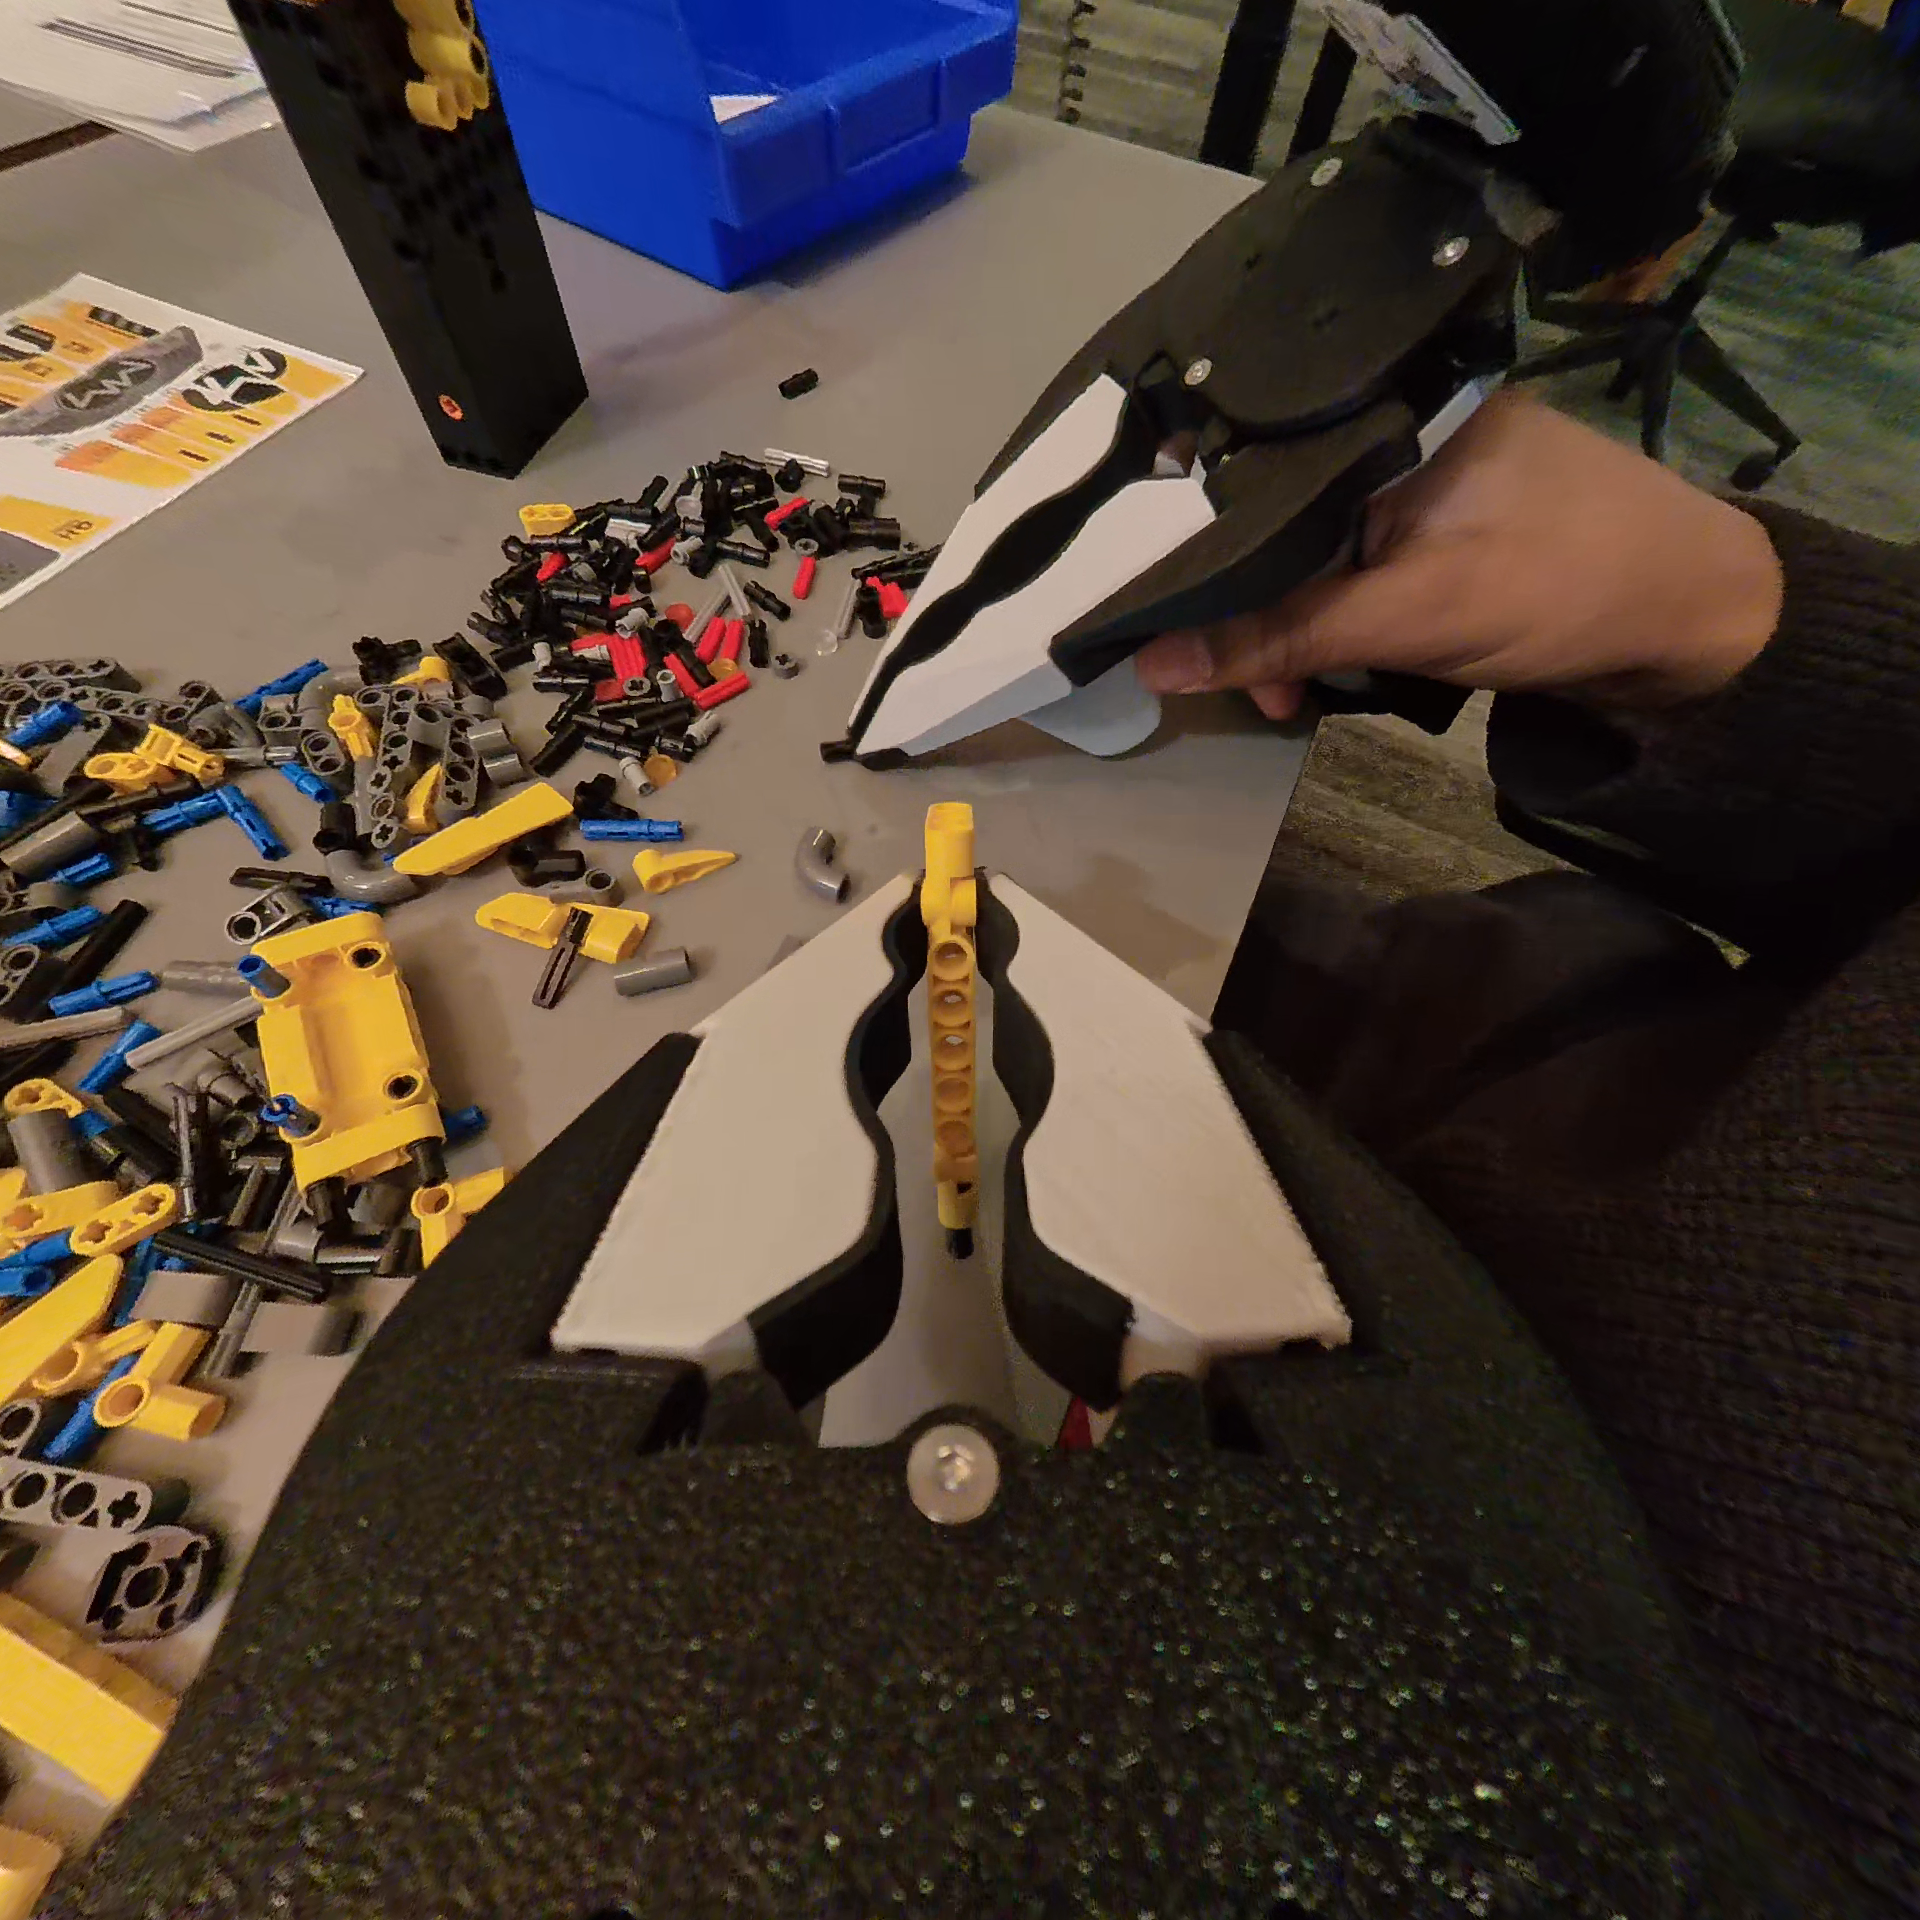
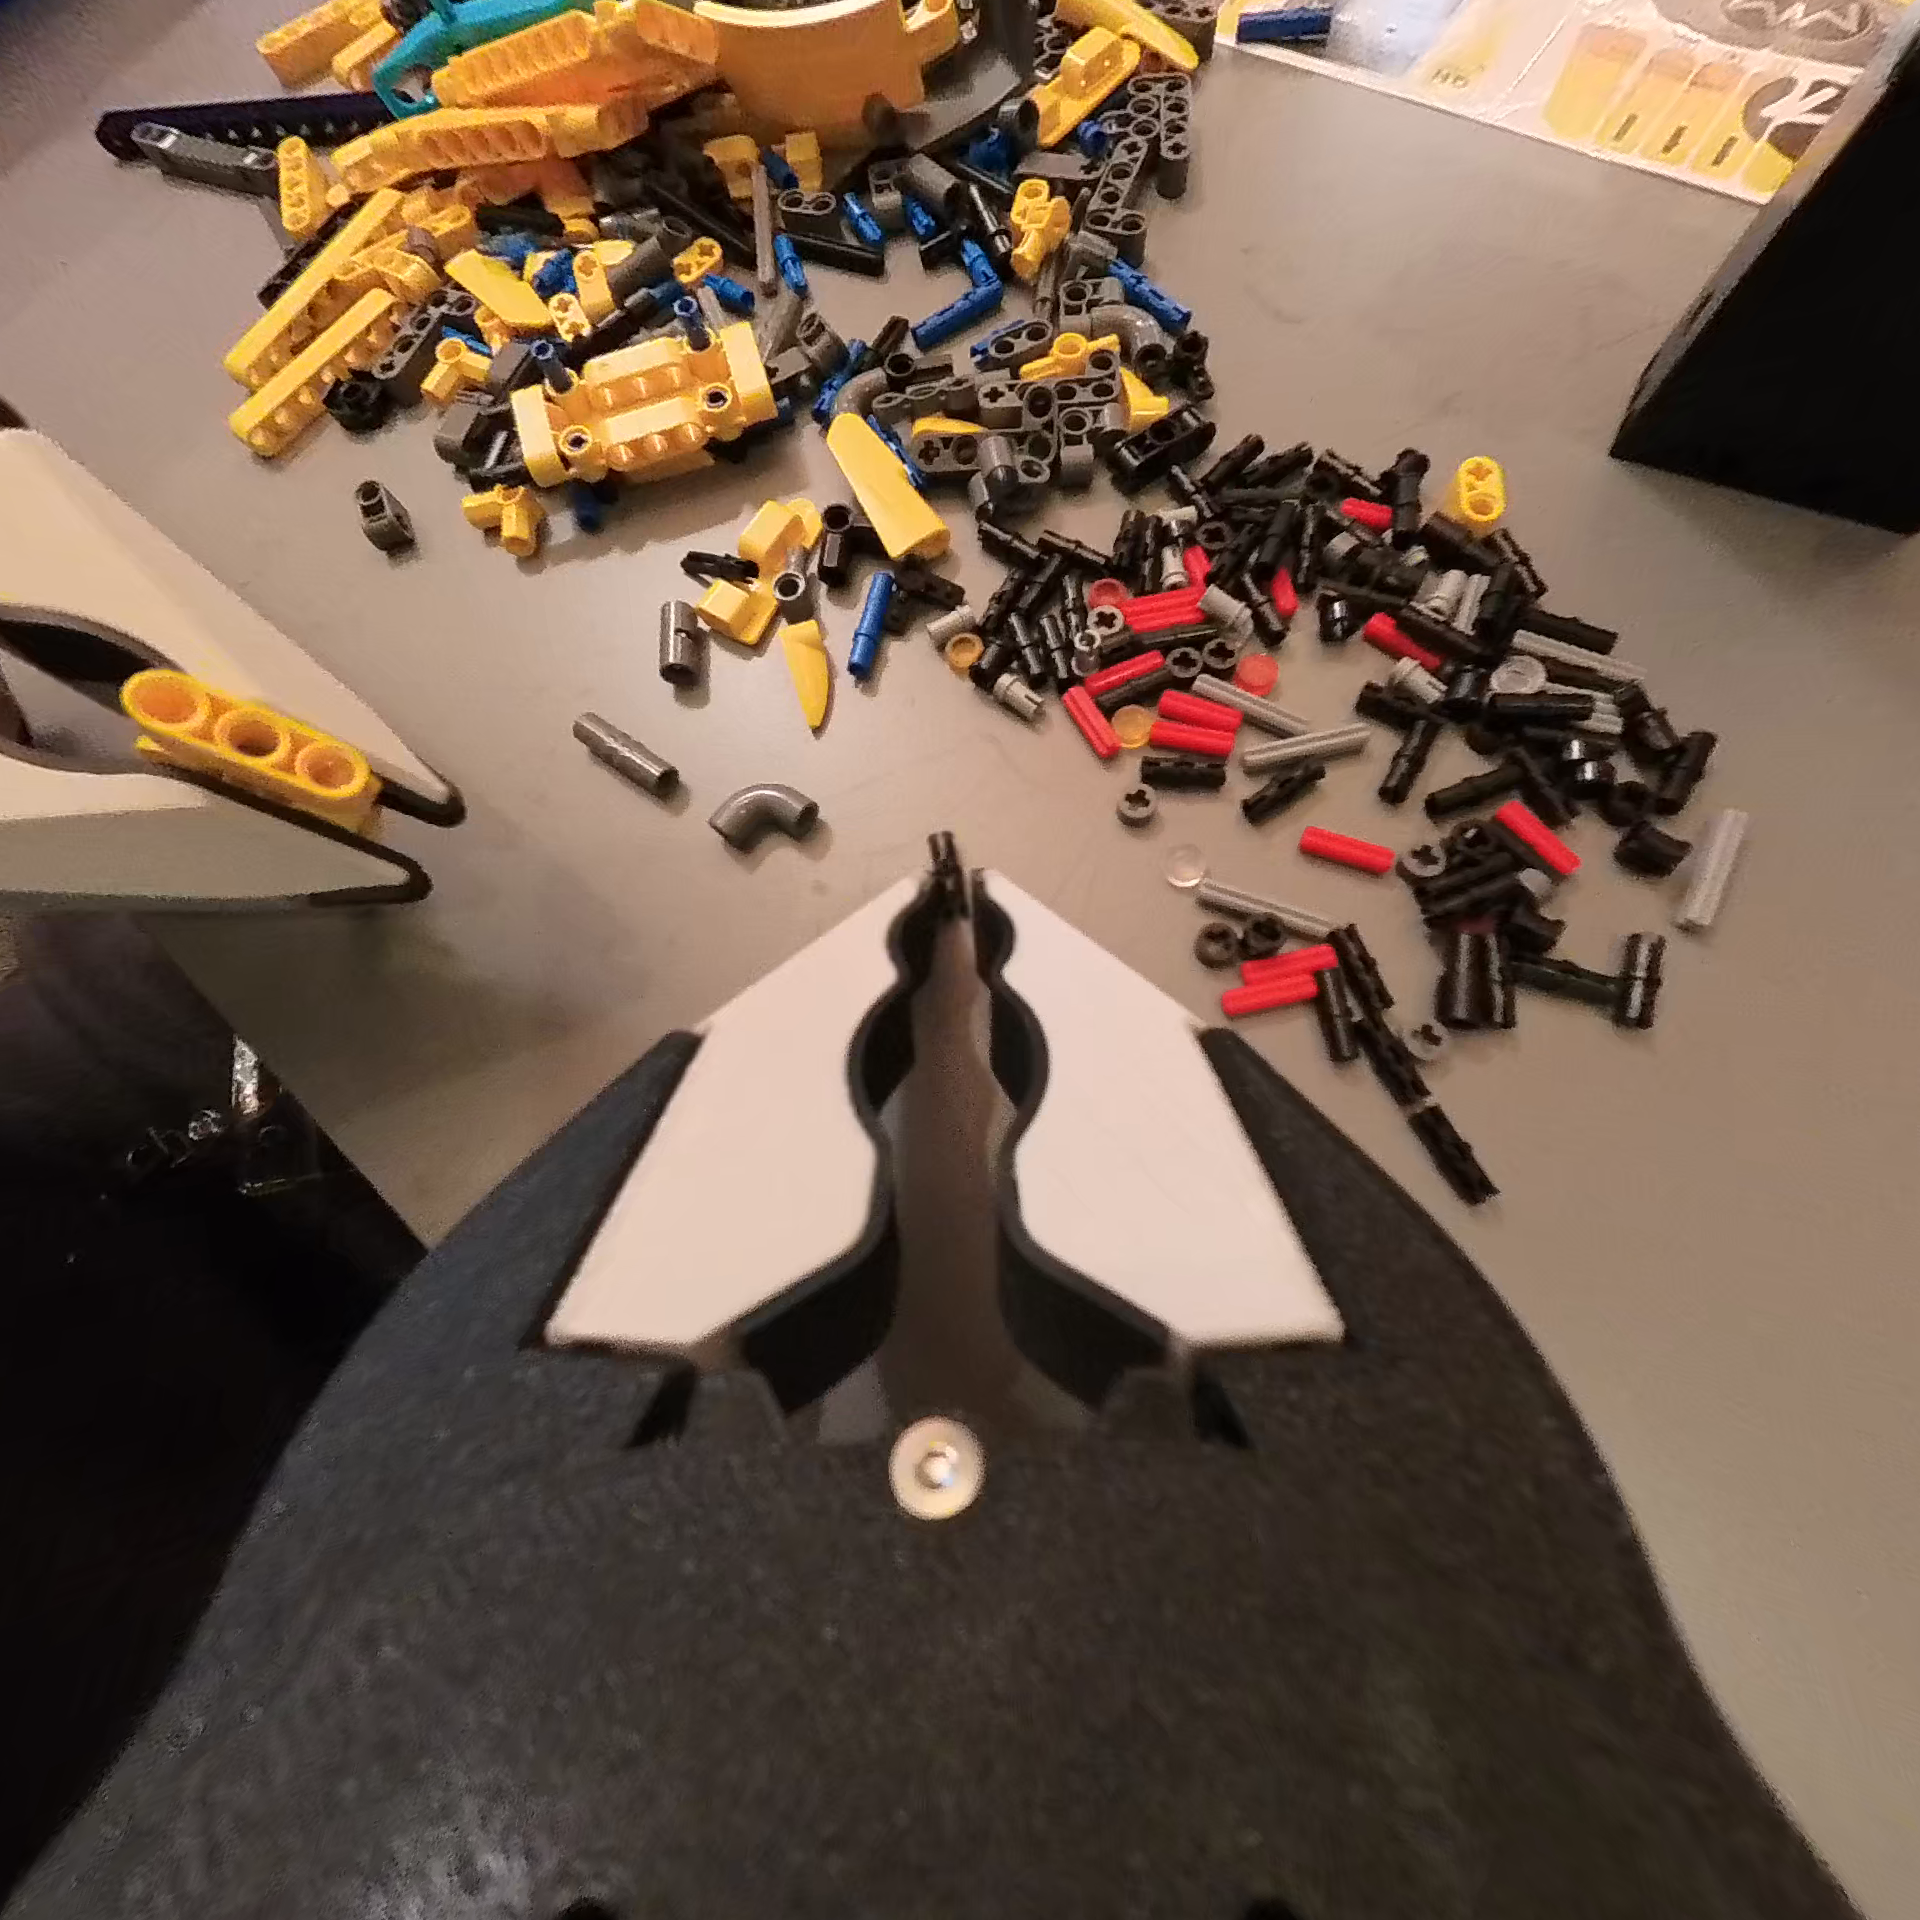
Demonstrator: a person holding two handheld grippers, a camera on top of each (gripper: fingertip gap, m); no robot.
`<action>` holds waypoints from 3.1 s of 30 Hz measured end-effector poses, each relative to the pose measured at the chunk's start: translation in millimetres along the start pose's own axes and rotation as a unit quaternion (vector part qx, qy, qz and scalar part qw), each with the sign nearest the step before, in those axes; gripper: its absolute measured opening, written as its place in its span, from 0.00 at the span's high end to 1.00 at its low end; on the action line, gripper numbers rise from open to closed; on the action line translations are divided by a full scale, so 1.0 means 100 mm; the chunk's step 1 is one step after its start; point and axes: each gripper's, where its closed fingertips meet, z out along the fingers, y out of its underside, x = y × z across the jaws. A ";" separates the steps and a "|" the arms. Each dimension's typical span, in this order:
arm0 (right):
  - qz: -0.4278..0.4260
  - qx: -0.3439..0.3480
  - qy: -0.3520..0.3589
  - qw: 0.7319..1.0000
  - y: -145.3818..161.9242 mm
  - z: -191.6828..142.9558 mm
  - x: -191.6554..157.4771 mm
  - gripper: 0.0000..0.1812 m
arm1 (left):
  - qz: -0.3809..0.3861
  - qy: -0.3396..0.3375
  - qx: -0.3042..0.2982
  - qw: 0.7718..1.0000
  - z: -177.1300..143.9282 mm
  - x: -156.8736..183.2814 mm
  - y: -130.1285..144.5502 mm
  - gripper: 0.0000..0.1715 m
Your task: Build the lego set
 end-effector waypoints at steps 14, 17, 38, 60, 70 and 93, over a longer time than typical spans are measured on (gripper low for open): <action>-0.351 0.100 -0.145 0.920 0.06 -0.43 -0.65 0.98 | 0.042 0.063 -0.103 0.992 0.12 0.21 0.29 0.96; -0.409 0.093 -0.162 0.893 0.19 -0.42 -0.66 0.98 | 0.034 0.087 -0.122 0.988 0.14 0.25 0.33 0.96; -0.479 0.104 -0.215 0.845 0.20 -0.36 -0.69 0.98 | 0.025 0.161 -0.187 0.969 0.14 0.27 0.40 0.96; -0.567 0.089 -0.246 0.781 0.21 -0.40 -0.72 0.99 | 0.083 0.152 -0.258 0.950 0.15 0.27 0.41 0.96; -0.496 0.075 -0.325 0.802 0.16 -0.48 -0.81 1.00 | 0.085 0.154 -0.256 0.951 0.19 0.29 0.40 0.96; -0.172 0.027 -0.267 0.948 1.11 -1.08 -0.60 0.93 | 0.081 0.163 -0.219 0.959 0.19 0.29 0.39 0.96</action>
